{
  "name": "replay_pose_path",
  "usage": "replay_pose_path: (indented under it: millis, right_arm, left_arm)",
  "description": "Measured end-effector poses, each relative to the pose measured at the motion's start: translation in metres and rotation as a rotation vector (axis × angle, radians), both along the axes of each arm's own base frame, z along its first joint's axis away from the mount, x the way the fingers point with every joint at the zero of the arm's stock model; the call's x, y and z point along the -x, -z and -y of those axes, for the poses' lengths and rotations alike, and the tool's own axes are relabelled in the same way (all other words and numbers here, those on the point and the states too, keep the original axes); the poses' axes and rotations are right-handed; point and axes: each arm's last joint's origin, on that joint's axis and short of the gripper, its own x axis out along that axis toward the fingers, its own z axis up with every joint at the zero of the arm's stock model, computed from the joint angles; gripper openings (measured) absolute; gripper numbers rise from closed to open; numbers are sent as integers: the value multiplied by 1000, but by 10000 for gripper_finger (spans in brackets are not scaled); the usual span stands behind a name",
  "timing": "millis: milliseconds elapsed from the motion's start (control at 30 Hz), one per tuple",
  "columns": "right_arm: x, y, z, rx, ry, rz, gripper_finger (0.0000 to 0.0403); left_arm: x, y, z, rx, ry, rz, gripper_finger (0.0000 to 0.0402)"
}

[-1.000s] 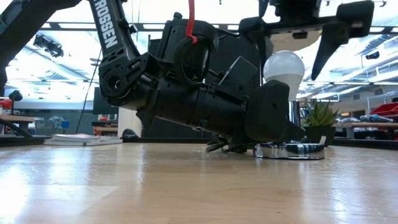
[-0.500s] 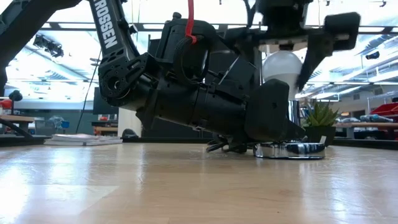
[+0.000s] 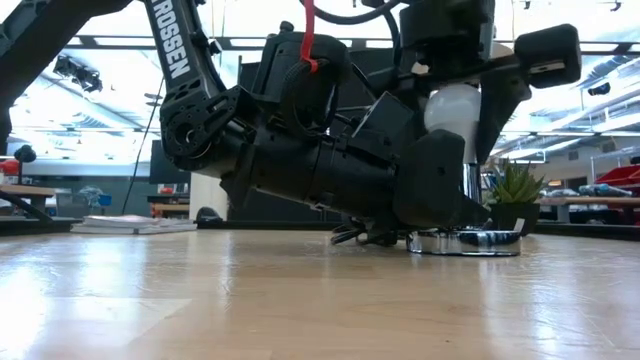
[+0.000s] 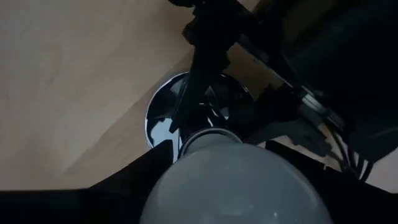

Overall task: Screw lightbulb
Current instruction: Insert the white lightbulb into the silver lamp

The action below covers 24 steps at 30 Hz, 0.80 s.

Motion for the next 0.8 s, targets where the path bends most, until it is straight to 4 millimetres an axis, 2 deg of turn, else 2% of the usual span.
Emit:
replay_pose_path:
  millis: [267,433,633,800]
  right_arm:
    - [1,0,1,-23,158,-15,245]
    - [1,0,1,-61,402,-30,260]
    - [1,0,2,-108,719,-46,247]
    - [1,0,2,-148,995,-58,253]
  left_arm:
    - [0,0,0,0,0,0,196]
    - [0,0,0,4,0,1,196]
    - [0,0,0,5,-1,1,196]
    - [0,0,0,8,-1,1,196]
